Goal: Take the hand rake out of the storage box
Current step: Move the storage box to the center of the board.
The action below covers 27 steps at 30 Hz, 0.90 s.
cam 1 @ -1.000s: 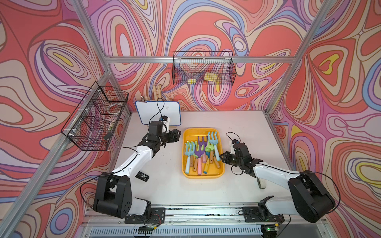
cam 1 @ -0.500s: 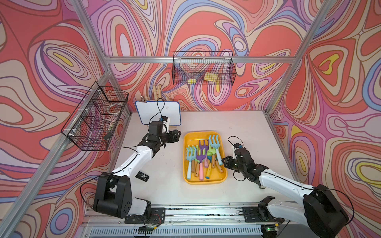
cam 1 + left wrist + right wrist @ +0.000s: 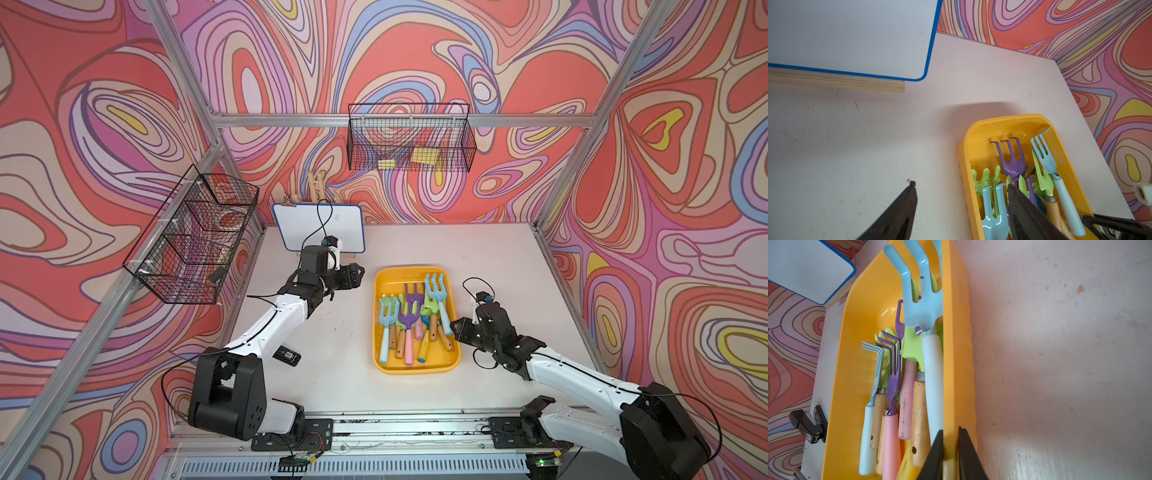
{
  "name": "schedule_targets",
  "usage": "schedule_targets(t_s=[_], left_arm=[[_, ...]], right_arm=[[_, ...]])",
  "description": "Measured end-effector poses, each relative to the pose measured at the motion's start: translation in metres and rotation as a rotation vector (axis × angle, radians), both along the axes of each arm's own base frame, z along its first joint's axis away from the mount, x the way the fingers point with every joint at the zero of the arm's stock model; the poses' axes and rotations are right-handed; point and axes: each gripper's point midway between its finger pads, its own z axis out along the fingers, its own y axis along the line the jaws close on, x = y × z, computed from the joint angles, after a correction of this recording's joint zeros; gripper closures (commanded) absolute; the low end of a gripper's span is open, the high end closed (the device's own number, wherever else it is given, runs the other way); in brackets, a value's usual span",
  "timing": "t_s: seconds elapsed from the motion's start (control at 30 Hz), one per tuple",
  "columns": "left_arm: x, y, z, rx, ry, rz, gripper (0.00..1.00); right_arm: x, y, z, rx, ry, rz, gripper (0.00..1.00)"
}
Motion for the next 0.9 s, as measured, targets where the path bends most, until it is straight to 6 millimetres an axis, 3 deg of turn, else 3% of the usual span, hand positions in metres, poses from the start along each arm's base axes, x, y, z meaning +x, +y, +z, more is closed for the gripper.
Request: schedule_targets(t_s=[0.2, 0.27, 0.33, 0.37, 0.63, 0.73, 0.8, 0.9], left_arm=[[-0.017, 0.0, -0.012, -0.024, 0.037, 0.0, 0.2], [-0.024, 0.0, -0.017, -0.036, 0.049, -0.004, 0.02], [-0.033, -0.003, -0.023, -0.041, 0.063, -0.009, 0.0], [-0.039, -0.006, -0.025, -0.037, 0.066, -0.016, 0.0], [-0.076, -0.023, -0.019, 0.002, 0.038, -0.04, 0.0], [-0.089, -0.019, -0.027, 0.027, 0.063, -0.031, 0.07], [-0.097, -0.02, -0.027, 0.041, 0.078, -0.039, 0.1], [-0.107, -0.023, -0.025, 0.056, 0.084, -0.058, 0.15]], right_arm=[[0.007, 0.001, 0.01, -0.022, -0.045, 0.013, 0.41], [0.013, 0.003, 0.02, -0.03, -0.076, 0.023, 0.27], [0.017, 0.002, 0.028, -0.056, -0.102, 0.028, 0.13], [0.018, 0.0, 0.032, -0.075, -0.114, 0.033, 0.11], [0.029, -0.003, 0.086, -0.216, -0.199, 0.101, 0.13], [0.038, 0.003, 0.103, -0.271, -0.19, 0.149, 0.26], [0.046, 0.01, 0.107, -0.303, -0.173, 0.188, 0.34], [0.054, 0.018, 0.102, -0.342, -0.138, 0.243, 0.36]])
